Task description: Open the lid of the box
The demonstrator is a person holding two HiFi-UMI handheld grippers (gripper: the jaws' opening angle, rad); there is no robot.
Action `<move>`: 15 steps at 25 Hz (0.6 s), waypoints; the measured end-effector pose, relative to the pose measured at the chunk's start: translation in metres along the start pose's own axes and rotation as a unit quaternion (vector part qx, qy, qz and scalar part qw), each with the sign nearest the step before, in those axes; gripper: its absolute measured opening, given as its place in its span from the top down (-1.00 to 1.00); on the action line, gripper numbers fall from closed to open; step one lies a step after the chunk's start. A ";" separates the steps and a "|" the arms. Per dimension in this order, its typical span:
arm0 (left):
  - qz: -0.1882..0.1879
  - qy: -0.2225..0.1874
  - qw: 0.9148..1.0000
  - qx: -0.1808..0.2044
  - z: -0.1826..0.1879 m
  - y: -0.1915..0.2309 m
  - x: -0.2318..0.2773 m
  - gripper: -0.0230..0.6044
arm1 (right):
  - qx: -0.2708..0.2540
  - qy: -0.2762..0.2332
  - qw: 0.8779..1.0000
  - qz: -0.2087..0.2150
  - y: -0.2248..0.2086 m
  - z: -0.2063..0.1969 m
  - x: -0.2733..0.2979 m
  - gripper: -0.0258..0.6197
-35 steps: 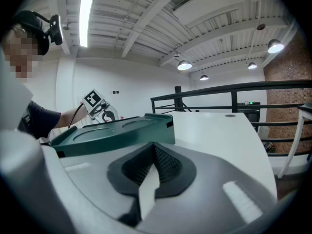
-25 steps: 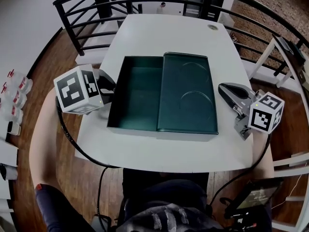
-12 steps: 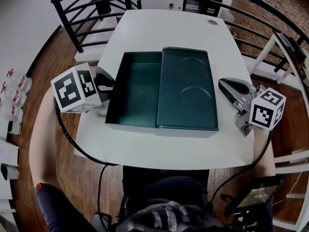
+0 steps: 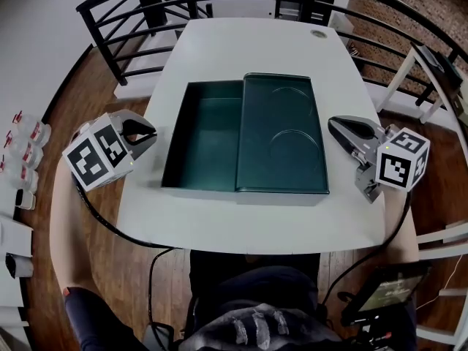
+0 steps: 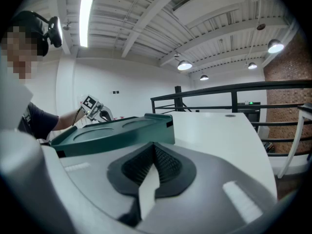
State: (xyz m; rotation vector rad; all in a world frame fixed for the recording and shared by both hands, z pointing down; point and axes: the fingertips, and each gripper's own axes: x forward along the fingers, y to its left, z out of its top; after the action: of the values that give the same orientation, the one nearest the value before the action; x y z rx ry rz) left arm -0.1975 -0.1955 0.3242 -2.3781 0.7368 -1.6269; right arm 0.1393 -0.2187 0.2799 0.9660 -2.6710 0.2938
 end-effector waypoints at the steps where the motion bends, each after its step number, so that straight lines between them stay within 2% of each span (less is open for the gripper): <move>1: 0.007 0.004 1.000 0.001 -0.003 -0.001 0.002 0.84 | 0.000 0.000 1.000 0.000 0.000 0.000 0.000 0.91; 3: 0.008 0.010 1.000 -0.004 -0.010 -0.006 0.009 0.87 | 0.000 0.000 1.000 0.001 0.000 -0.001 0.001 0.91; 5: 0.008 -0.003 1.000 -0.017 -0.011 -0.009 0.012 0.87 | 0.000 0.000 1.000 0.001 0.000 -0.001 0.001 0.91; 8: 0.014 -0.054 0.997 -0.061 -0.004 -0.007 0.012 0.87 | 0.000 0.000 1.000 0.001 0.000 0.000 0.000 0.91; 11: 0.031 -0.114 0.986 -0.117 -0.001 0.003 0.012 0.88 | -0.001 0.001 1.000 -0.001 0.000 0.001 -0.001 0.91; 13: 0.043 -0.126 0.983 -0.126 -0.004 0.006 0.011 0.88 | -0.001 0.001 1.000 0.000 0.001 0.001 0.000 0.91; 15: 0.045 -0.121 0.984 -0.121 -0.003 0.006 0.010 0.88 | 0.000 0.000 1.000 0.001 0.001 0.001 -0.001 0.91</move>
State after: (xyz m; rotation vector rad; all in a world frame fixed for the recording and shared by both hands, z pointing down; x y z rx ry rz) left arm -0.1993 -0.2053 0.3316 -2.6014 1.0254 -1.2442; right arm 0.1389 -0.2177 0.2789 0.9623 -2.6718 0.2950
